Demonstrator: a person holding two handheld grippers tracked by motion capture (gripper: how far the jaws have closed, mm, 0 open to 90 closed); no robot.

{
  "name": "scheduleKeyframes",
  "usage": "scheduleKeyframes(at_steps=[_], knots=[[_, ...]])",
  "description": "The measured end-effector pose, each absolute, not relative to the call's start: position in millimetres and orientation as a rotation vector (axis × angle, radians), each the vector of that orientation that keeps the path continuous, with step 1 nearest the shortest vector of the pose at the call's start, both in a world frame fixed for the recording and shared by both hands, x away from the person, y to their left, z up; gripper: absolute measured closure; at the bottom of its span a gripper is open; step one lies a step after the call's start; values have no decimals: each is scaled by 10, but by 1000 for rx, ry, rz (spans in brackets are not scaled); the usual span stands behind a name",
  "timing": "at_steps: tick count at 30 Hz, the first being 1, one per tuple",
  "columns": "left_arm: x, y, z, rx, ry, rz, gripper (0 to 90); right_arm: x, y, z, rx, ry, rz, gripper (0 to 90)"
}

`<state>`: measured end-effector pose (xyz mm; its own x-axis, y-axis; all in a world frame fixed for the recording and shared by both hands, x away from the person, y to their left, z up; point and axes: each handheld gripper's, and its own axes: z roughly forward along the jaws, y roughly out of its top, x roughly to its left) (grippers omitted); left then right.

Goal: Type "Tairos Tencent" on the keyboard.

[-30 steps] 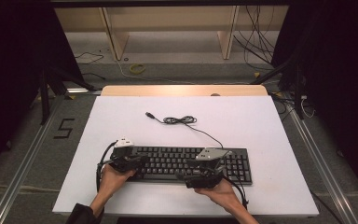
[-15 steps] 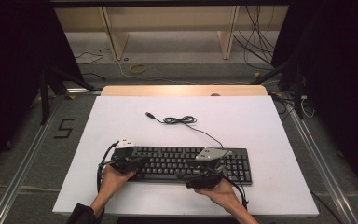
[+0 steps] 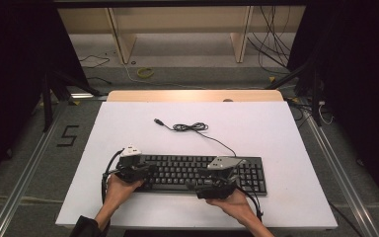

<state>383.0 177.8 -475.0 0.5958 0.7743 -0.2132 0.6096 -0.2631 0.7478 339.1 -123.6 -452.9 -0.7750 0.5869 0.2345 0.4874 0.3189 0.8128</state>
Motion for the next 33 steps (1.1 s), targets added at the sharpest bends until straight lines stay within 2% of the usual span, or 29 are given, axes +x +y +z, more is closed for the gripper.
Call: scheduleKeyframes(at_steps=[11, 33], knots=[[3816, 1795, -4719, 1958, 1097, 228, 804, 3397, -1235, -4530, 1010, 2462, 1463, 335], [3752, 1865, -4657, 1903, 1095, 193, 545, 3457, -1150, -4549, 1020, 2474, 1455, 359]])
